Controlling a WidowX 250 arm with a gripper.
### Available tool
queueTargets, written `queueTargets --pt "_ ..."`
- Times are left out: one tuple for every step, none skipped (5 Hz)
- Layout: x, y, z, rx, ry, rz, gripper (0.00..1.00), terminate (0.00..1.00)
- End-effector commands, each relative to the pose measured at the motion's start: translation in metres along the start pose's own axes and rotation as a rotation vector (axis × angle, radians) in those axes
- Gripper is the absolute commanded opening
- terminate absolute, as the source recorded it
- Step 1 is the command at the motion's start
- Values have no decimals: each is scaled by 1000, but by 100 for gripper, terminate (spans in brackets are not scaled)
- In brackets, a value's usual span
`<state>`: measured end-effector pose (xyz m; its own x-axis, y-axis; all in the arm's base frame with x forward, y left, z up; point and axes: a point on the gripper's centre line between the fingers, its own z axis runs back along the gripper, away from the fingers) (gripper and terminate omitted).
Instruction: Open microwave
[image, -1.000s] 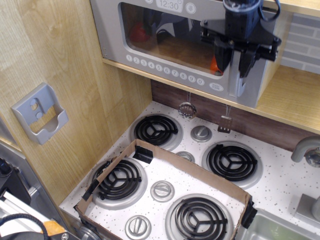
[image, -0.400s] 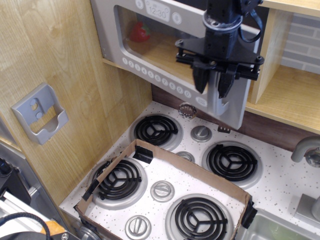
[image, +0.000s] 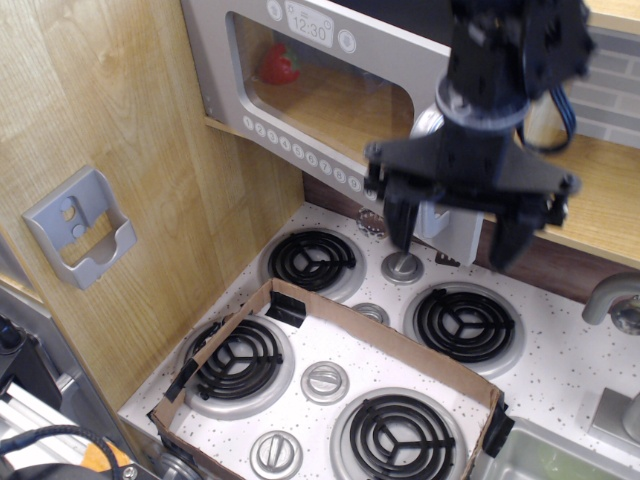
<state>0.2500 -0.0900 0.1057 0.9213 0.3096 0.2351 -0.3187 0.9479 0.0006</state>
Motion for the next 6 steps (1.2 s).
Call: queueTargets --pt "-21 -63 3 -67 -24 -97 100 0" --pt "8 -94 5 -219 -21 -305 100 0" --pt "31 -116 6 -262 -54 -497 100 0" --pt "52 -121 5 -253 -81 -619 100 0" --pt "65 -110 2 -245 -102 -664 100 0" --pt "68 -86 -7 -250 -151 -685 100 0"
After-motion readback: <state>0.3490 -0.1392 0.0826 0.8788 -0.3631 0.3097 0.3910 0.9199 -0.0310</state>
